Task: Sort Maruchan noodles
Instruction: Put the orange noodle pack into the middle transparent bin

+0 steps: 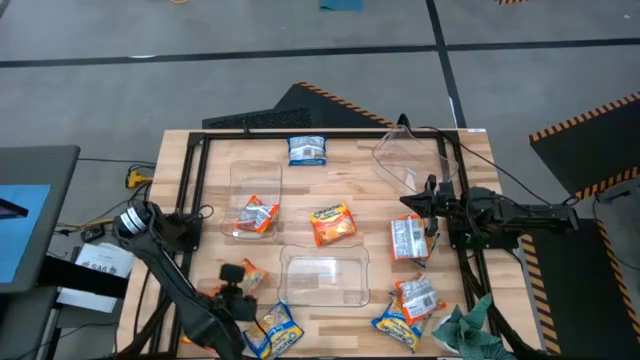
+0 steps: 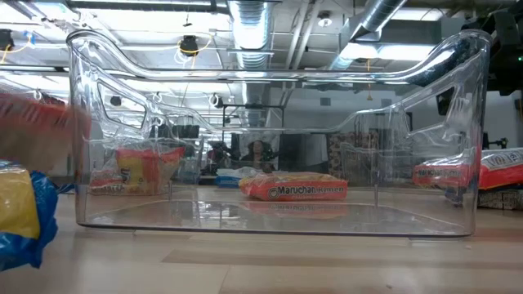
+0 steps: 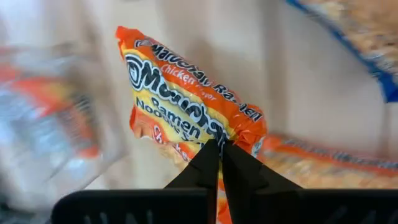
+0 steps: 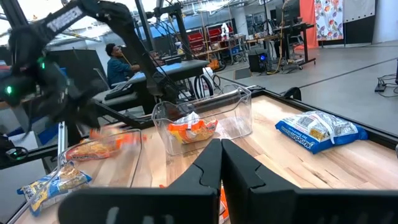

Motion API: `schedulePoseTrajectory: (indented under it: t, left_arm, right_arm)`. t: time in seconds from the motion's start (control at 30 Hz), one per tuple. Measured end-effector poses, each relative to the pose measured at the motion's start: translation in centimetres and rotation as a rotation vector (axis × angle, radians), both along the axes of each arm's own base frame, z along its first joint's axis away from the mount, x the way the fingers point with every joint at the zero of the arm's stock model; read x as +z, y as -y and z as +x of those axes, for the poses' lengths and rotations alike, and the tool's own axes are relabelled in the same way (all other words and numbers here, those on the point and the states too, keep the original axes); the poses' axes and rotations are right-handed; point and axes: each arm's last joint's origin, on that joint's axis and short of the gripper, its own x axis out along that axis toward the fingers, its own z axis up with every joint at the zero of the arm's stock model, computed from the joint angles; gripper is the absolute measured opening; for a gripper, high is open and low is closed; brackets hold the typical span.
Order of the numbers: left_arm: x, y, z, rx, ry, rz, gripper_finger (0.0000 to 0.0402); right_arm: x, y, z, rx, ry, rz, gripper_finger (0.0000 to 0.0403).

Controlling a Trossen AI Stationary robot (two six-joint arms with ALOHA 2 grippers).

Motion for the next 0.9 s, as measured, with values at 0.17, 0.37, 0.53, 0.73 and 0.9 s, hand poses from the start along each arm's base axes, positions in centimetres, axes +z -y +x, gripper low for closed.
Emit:
schedulePoseTrajectory:
  t: [0.17,0.37,0.53,0.73,0.9]
  left_arm:
    - [3.5,-1.4,-0.8,0.064,0.066,0.073,0.0]
    - [7.0,-3.7,-0.8,0.081,0.299,0.092,0.0]
    - [8.5,-6.8,0.2,0.076,0.429,0.223,0.0]
    - [7.5,-11.9,2.3,0.147,0.313,0.35,0.0]
    - [5.6,-15.3,3.2,0.238,0.146,0.351,0.0]
  right_arm:
    - [0.0,0.0,0.0,0.0,0.0,0.0,0.0031]
    - [0.0,0.0,0.0,0.0,0.0,0.0,0.0031]
    - [0.0,0.0,0.0,0.0,0.0,0.0,0.0031]
    - [0.0,0.0,0.0,0.0,0.0,0.0,0.0031]
    - [0.0,0.0,0.0,0.0,0.0,0.0,0.0031]
